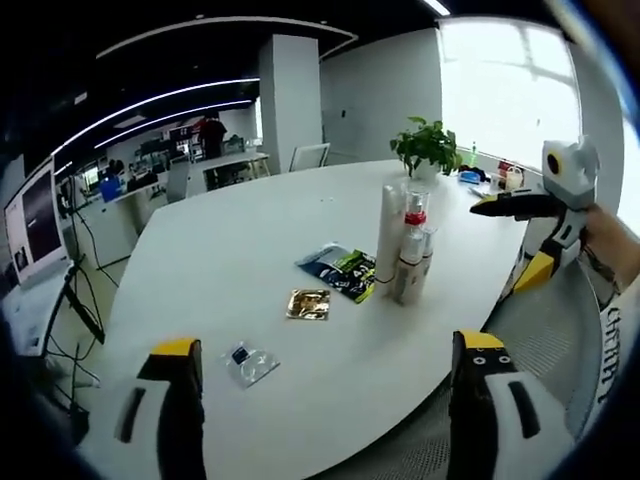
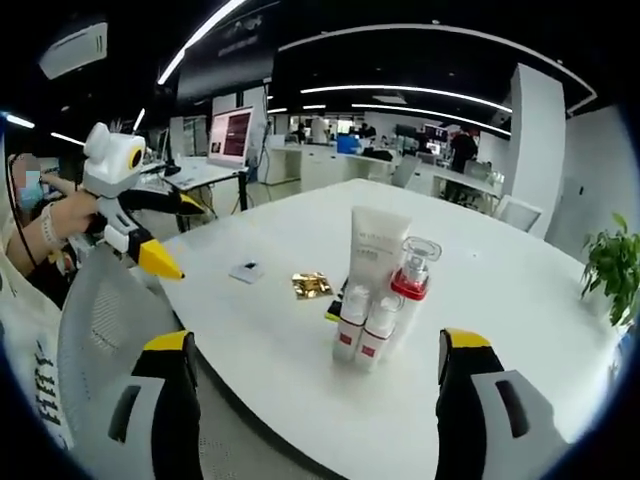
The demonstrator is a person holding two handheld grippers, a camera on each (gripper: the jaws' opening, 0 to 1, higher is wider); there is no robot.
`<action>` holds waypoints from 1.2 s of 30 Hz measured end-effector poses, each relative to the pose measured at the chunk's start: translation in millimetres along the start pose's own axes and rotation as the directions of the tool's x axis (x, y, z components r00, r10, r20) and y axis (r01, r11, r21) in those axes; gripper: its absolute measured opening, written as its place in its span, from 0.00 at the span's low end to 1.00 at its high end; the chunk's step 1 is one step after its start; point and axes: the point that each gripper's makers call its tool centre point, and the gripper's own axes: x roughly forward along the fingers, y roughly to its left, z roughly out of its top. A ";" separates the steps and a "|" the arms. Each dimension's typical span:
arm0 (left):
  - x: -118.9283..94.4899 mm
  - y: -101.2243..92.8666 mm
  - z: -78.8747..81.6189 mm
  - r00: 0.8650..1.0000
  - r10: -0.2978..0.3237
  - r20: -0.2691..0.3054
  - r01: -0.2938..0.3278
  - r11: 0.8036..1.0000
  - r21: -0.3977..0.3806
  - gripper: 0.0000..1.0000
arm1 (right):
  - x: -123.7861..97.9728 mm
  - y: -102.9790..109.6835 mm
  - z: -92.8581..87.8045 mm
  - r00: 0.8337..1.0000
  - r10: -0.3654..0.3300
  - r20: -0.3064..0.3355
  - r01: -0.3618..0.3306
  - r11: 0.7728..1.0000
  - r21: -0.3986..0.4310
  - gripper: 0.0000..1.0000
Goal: Arrange the skincare products in the storage area until every visible bottle or jar stands upright without overlapping.
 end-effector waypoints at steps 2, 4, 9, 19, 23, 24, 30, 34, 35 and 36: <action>0.2 2.6 0.4 1.000 -0.006 0.009 0.006 1.000 0.000 0.99 | 1.6 1.9 2.1 1.000 -0.004 -0.003 0.004 1.000 0.000 1.00; 0.5 6.3 0.6 1.000 -0.009 0.018 0.009 1.000 0.007 0.99 | 3.1 3.5 4.0 1.000 -0.008 -0.007 0.008 1.000 -0.003 1.00; 1.2 13.2 -1.9 0.999 -0.033 0.014 0.033 0.999 0.010 0.99 | 6.5 7.3 6.9 0.999 -0.027 -0.022 0.027 1.000 -0.001 1.00; 7.9 22.5 -8.1 0.994 -0.111 -0.013 0.111 0.994 0.007 0.99 | 12.0 2.7 23.0 0.996 -0.073 -0.042 0.073 0.997 0.006 1.00; 18.4 18.3 -2.7 0.989 -0.148 -0.014 0.148 0.989 0.022 0.99 | 9.3 -6.2 35.4 0.995 -0.094 -0.043 0.094 0.996 -0.006 1.00; 20.3 17.9 -1.2 0.988 -0.157 -0.015 0.157 0.987 0.026 0.99 | 7.8 -11.4 39.5 0.993 -0.108 -0.047 0.107 0.994 -0.019 1.00; 38.6 -3.0 17.2 0.973 -0.232 -0.010 0.232 0.971 0.061 0.98 | 4.4 -31.8 58.0 0.992 -0.112 -0.064 0.108 0.992 -0.062 1.00; 54.3 -7.7 28.8 0.961 -0.276 -0.001 0.275 0.959 0.067 0.99 | 1.1 -40.3 73.0 0.993 -0.097 -0.073 0.090 0.991 -0.095 1.00; 57.5 -10.1 30.6 0.958 -0.286 -0.001 0.285 0.956 0.066 0.98 | 2.1 -44.6 77.2 0.993 -0.089 -0.075 0.081 0.992 -0.099 1.00; 62.0 -14.0 32.7 0.954 -0.300 0.001 0.299 0.952 0.066 0.98 | 2.2 -46.9 79.9 0.993 -0.083 -0.078 0.075 0.992 -0.101 1.00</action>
